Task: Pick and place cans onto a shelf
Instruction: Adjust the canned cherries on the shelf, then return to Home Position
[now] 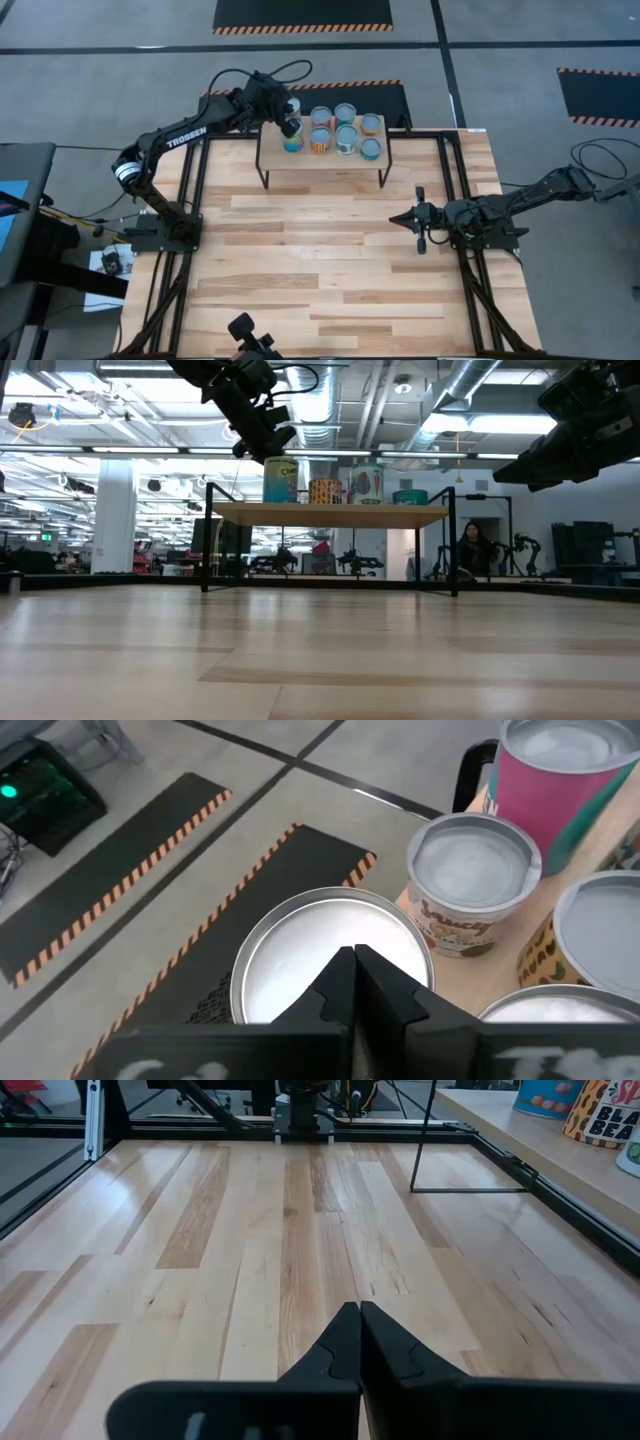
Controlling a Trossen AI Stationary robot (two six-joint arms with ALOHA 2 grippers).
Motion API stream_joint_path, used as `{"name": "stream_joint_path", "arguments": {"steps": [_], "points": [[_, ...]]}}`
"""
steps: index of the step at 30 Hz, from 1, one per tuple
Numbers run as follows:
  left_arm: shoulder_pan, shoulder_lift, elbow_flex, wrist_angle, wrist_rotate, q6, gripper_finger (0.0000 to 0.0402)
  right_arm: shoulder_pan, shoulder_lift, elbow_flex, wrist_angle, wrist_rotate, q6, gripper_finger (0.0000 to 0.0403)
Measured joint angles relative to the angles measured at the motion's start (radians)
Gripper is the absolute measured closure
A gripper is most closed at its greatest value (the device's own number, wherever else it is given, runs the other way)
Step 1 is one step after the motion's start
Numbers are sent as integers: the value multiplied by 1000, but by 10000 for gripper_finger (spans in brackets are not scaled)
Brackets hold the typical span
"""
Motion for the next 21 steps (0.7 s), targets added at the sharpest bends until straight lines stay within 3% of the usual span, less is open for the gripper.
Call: {"name": "stream_joint_path", "arguments": {"steps": [9, 21], "points": [[-6, -1, 4, -7, 0, 0, 401, 0, 0, 0, 0, 1, -2, 387], [-79, -19, 113, -74, 8, 61, 401, 0, 0, 0, 0, 3, -18, 388]]}}
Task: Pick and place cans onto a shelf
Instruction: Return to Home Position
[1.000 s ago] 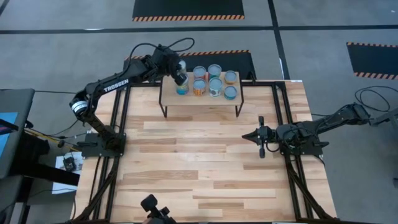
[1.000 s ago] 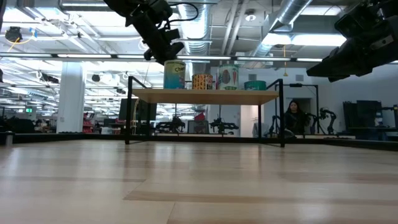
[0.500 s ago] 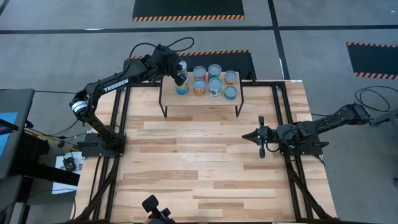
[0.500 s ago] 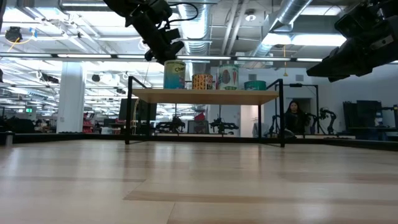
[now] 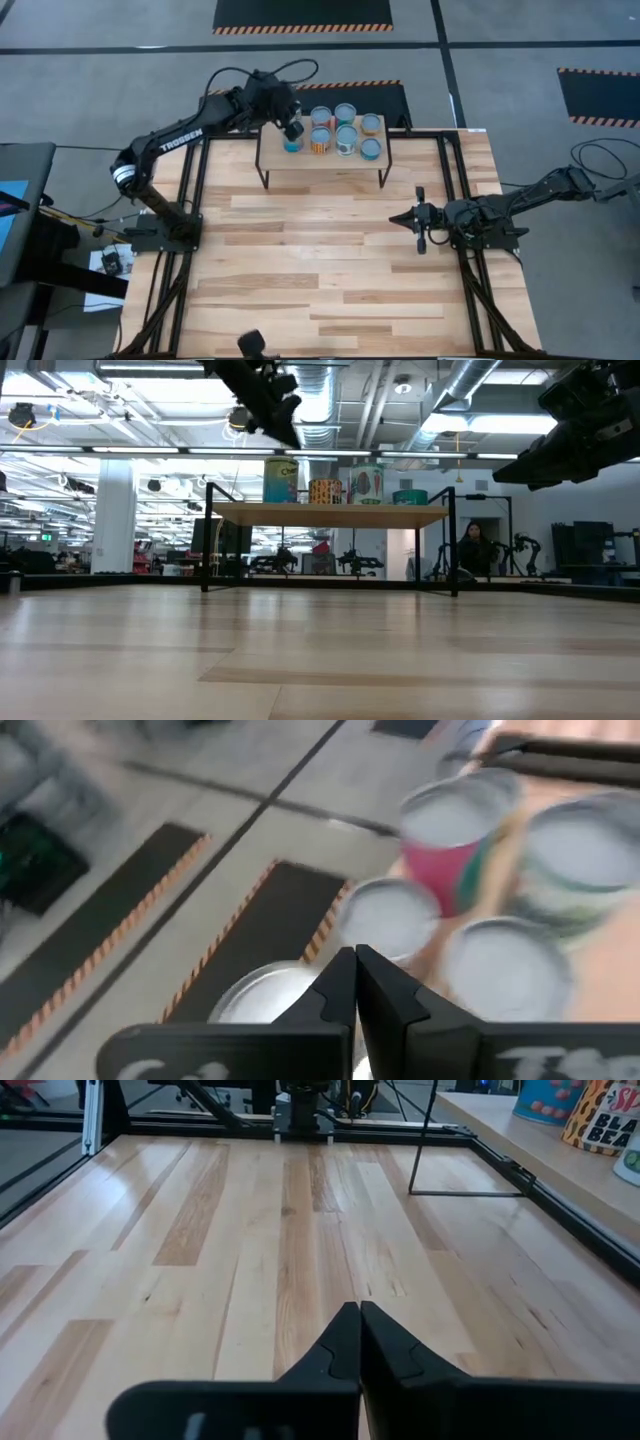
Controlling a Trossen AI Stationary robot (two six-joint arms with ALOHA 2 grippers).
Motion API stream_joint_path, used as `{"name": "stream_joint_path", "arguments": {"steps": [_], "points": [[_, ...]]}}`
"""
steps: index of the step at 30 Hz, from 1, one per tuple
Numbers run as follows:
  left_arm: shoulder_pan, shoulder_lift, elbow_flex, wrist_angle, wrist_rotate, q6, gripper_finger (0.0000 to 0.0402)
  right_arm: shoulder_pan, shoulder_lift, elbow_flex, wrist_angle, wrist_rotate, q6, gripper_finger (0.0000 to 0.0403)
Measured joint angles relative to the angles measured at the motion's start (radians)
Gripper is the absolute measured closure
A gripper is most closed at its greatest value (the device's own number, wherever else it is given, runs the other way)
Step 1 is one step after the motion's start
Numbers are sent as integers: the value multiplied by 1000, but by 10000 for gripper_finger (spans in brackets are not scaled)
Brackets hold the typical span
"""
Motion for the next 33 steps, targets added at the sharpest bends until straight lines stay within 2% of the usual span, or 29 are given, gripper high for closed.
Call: {"name": "stream_joint_path", "arguments": {"steps": [3, 6, 10, 18, 25, 33], "points": [[-40, -41, -49, 75, 59, 21, 401, 0, 0, 0, 0, 0, -18, 391], [-86, -96, -151, 191, 121, 47, 401, 0, -9, 0, -1, 0, -41, 393], [-138, -213, -342, 320, 136, 58, 401, 0, -29, 0, -9, 0, -44, 392], [-241, -531, -775, 464, 203, -85, 401, 0, -93, 0, -10, 0, -87, 392], [-340, -806, -1090, 659, 195, -170, 401, 0, -185, 9, -20, 0, -183, 391], [-394, -1056, -1306, 698, 132, -224, 401, -9, -349, 39, -107, 0, -282, 390]]}}
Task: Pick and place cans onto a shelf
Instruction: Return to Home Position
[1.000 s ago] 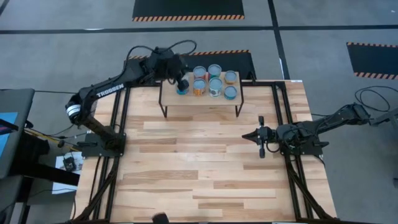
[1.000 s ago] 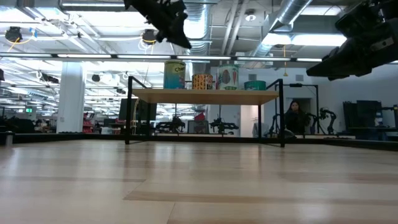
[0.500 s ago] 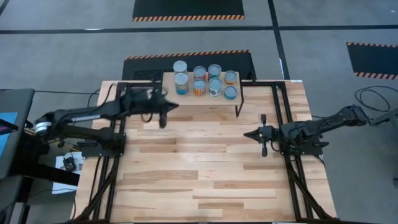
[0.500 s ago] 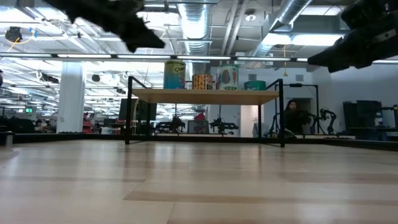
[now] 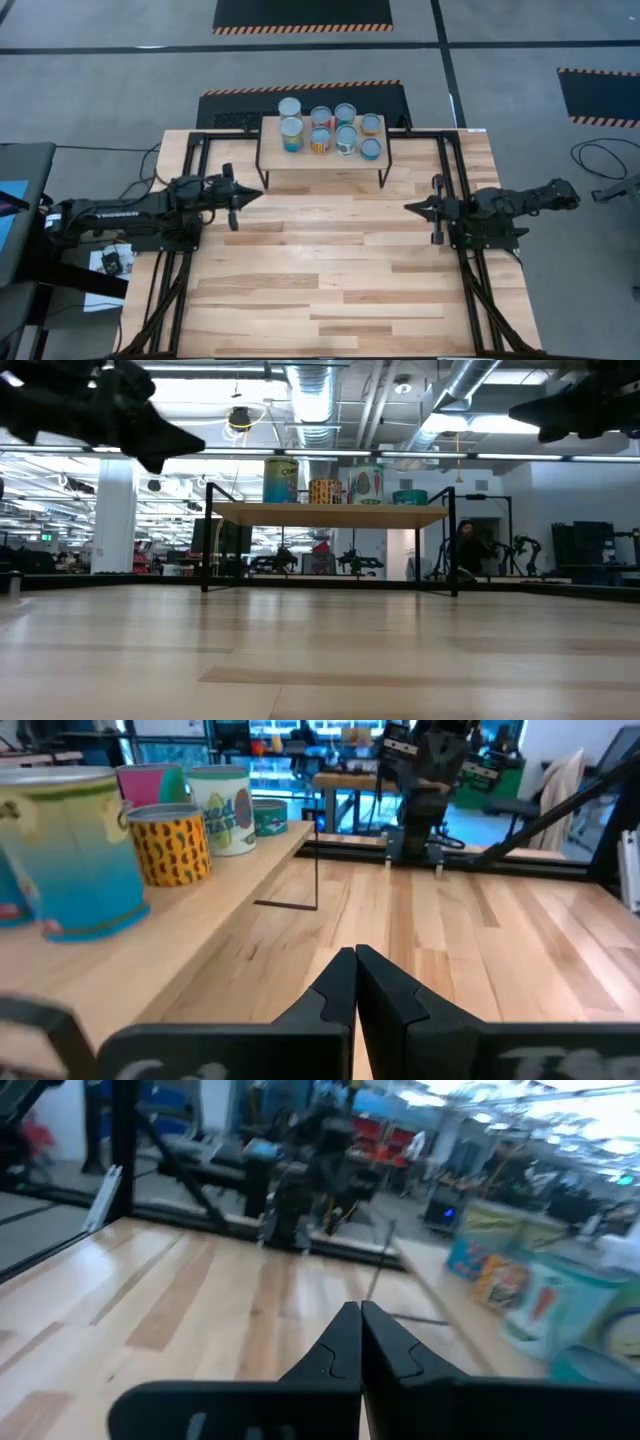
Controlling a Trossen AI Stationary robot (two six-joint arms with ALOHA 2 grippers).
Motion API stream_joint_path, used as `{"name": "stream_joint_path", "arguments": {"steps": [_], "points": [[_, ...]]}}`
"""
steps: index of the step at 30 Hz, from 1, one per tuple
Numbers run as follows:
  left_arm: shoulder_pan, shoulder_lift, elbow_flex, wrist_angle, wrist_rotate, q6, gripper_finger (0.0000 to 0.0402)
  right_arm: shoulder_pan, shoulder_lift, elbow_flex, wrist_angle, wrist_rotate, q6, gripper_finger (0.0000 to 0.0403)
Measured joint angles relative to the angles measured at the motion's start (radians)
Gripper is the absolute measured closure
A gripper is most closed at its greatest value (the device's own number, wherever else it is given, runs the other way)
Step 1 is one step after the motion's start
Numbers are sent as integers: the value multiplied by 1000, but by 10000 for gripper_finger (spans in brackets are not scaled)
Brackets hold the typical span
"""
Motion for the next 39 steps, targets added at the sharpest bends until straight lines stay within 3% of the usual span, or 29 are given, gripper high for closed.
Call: {"name": "stream_joint_path", "arguments": {"steps": [5, 14, 18, 23, 31, 33, 39], "points": [[-16, -149, -89, -1, 30, -29, 401, -35, -151, -18, -54, -3, -23, 390], [-19, -412, -198, -33, 26, -31, 401, -113, -153, -64, -57, -8, 33, 390], [-19, -523, -215, -98, 18, -32, 401, -154, -153, -118, 39, -119, 64, 390], [-17, -521, -215, -140, 9, -50, 401, -260, -153, -150, 70, -242, 94, 394], [-14, -524, -216, -142, -34, -47, 401, -528, -152, -164, 145, -448, 145, 396], [-14, -524, -216, -139, -34, -65, 401, -591, -153, -191, 220, -471, 184, 396], [-14, -523, -217, -150, -38, -108, 401, -718, -152, -192, 213, -472, 215, 395]]}}
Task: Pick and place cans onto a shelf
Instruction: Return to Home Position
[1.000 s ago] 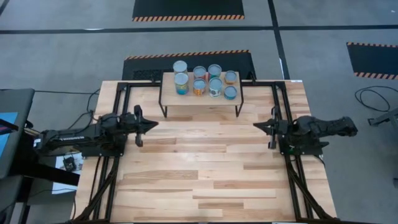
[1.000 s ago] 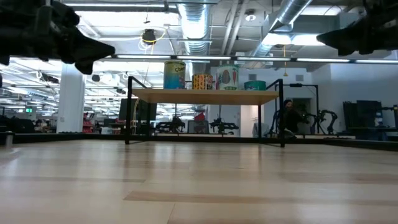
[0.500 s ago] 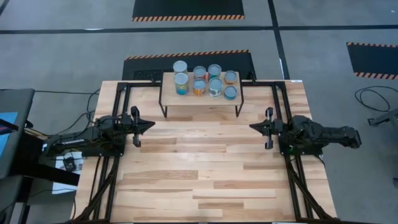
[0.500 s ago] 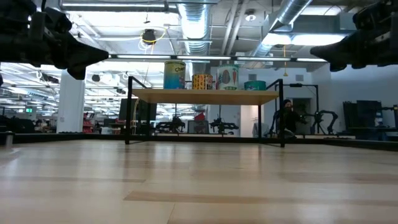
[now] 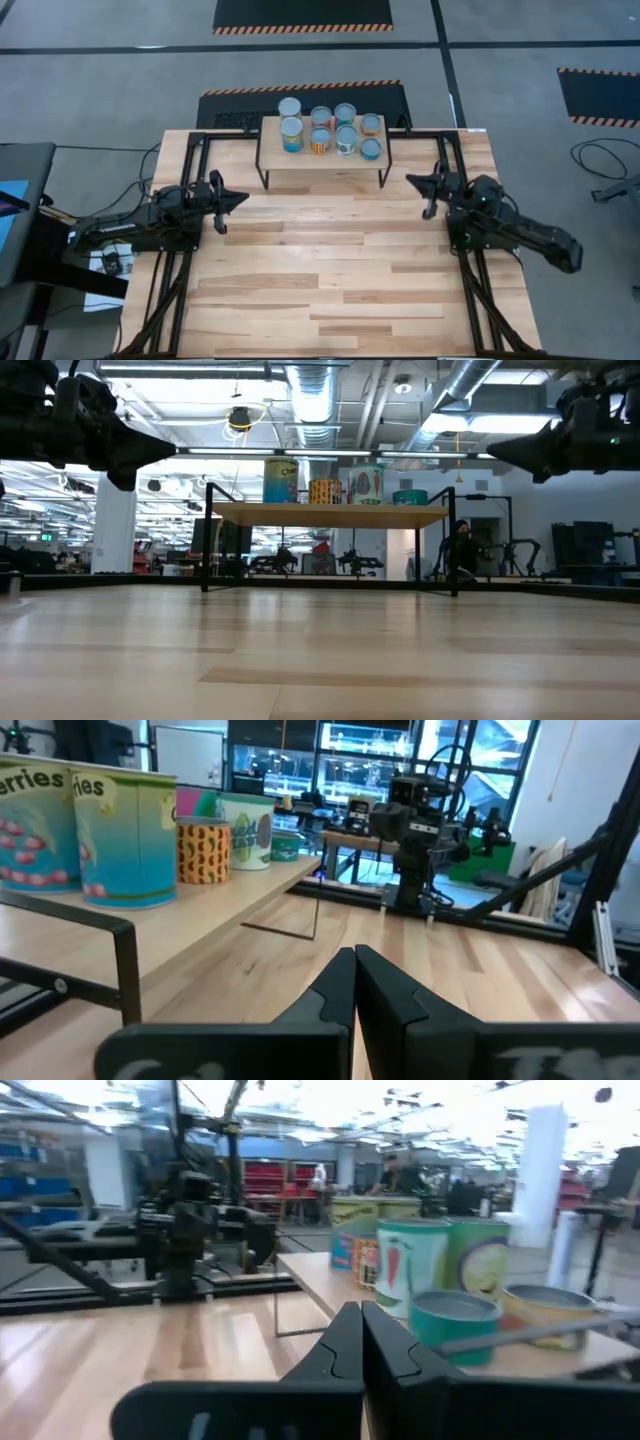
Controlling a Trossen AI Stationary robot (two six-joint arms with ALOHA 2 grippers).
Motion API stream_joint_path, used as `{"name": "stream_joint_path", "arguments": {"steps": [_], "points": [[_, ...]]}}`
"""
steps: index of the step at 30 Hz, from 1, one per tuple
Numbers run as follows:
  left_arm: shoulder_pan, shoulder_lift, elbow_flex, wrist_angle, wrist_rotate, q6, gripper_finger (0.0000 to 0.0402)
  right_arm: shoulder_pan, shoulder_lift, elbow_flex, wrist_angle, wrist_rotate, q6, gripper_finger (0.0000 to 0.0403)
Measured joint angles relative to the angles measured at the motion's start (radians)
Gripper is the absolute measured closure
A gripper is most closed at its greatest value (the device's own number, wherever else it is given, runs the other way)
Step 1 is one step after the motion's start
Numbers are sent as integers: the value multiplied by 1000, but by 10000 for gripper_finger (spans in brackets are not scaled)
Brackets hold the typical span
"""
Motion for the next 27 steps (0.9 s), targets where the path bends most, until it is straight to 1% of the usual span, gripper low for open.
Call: {"name": "stream_joint_path", "arguments": {"steps": [2, 5, 9, 14, 16, 19, 27], "points": [[0, 0, 0, 0, -5, -14, 402, -23, 0, 0, -18, 0, 6, 393], [0, 3, -1, 0, -26, -17, 401, -39, 0, 0, -98, 13, 5, 389], [0, 3, -1, 3, -35, 10, 401, -54, 32, 0, -144, 126, 3, 386], [0, 3, -1, 6, -60, 53, 401, -54, 98, 0, -148, 131, -8, 386], [0, 3, -2, 9, -73, 35, 401, -54, 119, 0, -149, 132, -27, 386], [0, 3, -2, 8, -66, -5, 401, -54, 142, -1, -150, 132, -28, 385], [0, 3, -2, 7, -52, 16, 401, -38, 155, -1, -153, 129, -26, 385]]}}
